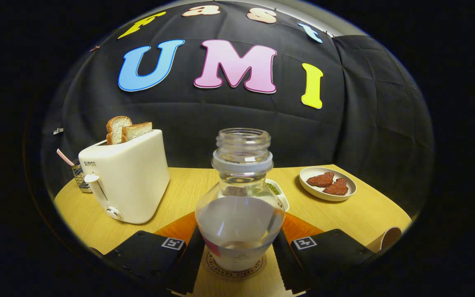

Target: Take the bottle from table, then pour the juice into the cup, finally place the bottle on the coaster

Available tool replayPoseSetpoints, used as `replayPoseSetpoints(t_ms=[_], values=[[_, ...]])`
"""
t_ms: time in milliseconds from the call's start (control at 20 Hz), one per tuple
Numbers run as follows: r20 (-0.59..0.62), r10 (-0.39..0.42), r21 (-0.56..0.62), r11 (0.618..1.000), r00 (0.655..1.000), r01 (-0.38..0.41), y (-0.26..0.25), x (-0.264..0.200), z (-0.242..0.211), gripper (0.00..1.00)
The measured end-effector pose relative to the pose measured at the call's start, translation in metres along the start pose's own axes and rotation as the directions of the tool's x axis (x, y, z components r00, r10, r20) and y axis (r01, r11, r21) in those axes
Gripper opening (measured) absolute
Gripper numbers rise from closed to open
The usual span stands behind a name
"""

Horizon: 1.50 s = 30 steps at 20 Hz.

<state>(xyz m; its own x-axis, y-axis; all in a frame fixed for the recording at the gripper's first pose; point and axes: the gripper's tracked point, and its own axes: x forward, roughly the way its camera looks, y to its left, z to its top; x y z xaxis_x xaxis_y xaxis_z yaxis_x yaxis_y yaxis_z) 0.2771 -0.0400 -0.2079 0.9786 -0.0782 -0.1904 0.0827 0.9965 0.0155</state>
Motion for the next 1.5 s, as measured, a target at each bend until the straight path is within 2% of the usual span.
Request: replayPoseSetpoints(t_ms=[150, 400, 650, 950, 1200, 1350, 1500], values=[[-0.020, 0.001, -0.025, 1.000, 1.000, -0.001, -0.001, -0.009, -0.002, 0.97], [-0.055, 0.002, -0.027, 1.000, 0.998, -0.003, -0.006, -0.045, -0.001, 0.97], [-0.046, 0.013, -0.057, 0.998, 0.999, -0.016, -0.006, -0.107, 0.015, 0.97], [0.070, 0.088, -0.024, 0.996, 0.994, -0.087, 0.006, -0.197, 0.075, 0.97], [0.163, 0.143, -0.077, 0.988, 0.976, -0.131, 0.012, -0.275, 0.127, 0.97], [0.218, 0.159, -0.086, 0.986, 0.963, -0.143, 0.011, -0.326, 0.156, 0.97], [0.229, 0.158, -0.063, 0.987, 0.961, -0.147, 0.009, -0.357, 0.170, 0.97]])
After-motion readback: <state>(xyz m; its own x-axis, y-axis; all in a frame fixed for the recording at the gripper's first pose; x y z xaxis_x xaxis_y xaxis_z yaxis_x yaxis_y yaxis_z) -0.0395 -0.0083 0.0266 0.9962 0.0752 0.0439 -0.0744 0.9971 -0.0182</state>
